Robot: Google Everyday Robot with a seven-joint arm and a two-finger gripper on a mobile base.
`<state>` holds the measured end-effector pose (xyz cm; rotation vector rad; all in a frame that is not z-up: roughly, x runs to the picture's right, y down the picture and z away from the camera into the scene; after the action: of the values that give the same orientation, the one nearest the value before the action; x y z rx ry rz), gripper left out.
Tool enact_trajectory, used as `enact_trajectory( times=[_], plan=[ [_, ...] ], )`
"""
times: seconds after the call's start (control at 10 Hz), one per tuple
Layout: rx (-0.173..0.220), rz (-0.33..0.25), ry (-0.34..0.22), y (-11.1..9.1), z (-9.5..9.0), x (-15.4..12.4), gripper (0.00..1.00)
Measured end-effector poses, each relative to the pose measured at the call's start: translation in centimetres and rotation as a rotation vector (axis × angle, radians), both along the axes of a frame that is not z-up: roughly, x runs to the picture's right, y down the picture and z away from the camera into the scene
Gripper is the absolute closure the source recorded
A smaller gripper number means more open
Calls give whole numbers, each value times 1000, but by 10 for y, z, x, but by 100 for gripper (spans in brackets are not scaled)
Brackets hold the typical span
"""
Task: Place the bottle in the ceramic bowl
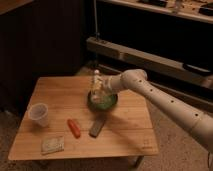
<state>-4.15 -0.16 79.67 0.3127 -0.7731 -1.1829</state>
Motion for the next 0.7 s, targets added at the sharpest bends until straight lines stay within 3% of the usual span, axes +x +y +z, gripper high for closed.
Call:
enact_trajectory(
  times=[0.3,0.7],
  plan=[
    [6,13,10,-4,-1,5,95],
    [12,54,66,-10,2,20,95]
  ],
)
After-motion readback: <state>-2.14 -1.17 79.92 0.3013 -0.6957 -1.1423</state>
